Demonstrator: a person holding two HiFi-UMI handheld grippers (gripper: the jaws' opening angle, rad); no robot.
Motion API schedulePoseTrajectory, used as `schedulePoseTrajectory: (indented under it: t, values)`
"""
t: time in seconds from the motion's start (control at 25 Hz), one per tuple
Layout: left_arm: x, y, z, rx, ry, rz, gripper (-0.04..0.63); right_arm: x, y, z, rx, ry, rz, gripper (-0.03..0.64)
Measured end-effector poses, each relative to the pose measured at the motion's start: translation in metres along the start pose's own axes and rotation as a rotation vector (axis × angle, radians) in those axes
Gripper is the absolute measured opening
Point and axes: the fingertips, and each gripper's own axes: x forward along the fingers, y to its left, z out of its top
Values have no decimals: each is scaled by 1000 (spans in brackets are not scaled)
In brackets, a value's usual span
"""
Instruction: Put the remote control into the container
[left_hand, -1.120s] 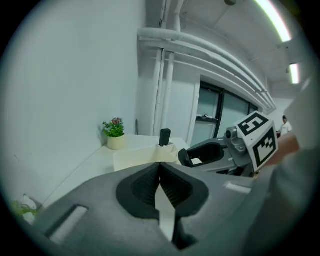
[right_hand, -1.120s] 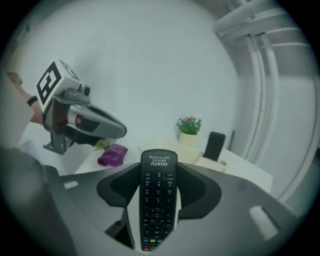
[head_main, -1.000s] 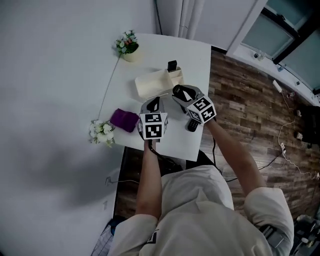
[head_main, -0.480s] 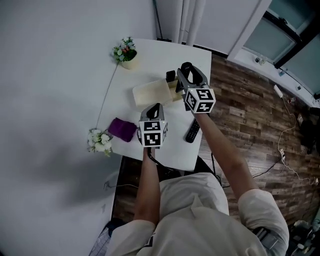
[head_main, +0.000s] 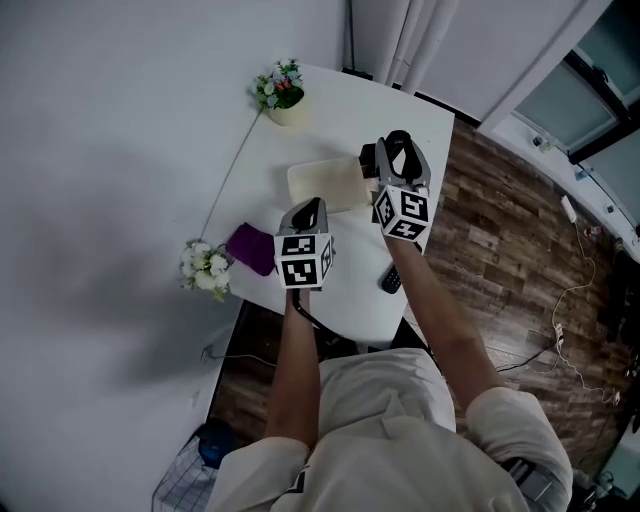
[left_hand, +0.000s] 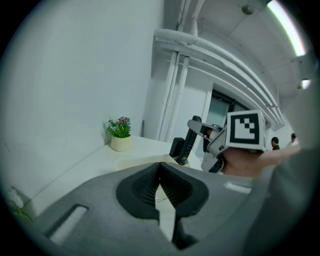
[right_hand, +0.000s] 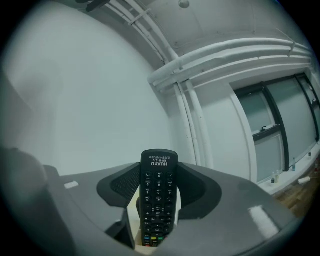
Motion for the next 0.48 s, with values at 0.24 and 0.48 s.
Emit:
schedulePoseTrajectory:
  t: [0.24, 0.48]
  values:
    - [-7, 11, 10, 0, -25, 14, 6, -9, 11, -6, -62, 7, 46, 225]
    - [-9, 11, 11, 9, -25, 4, 6, -11, 5, -9, -43, 65, 12, 227]
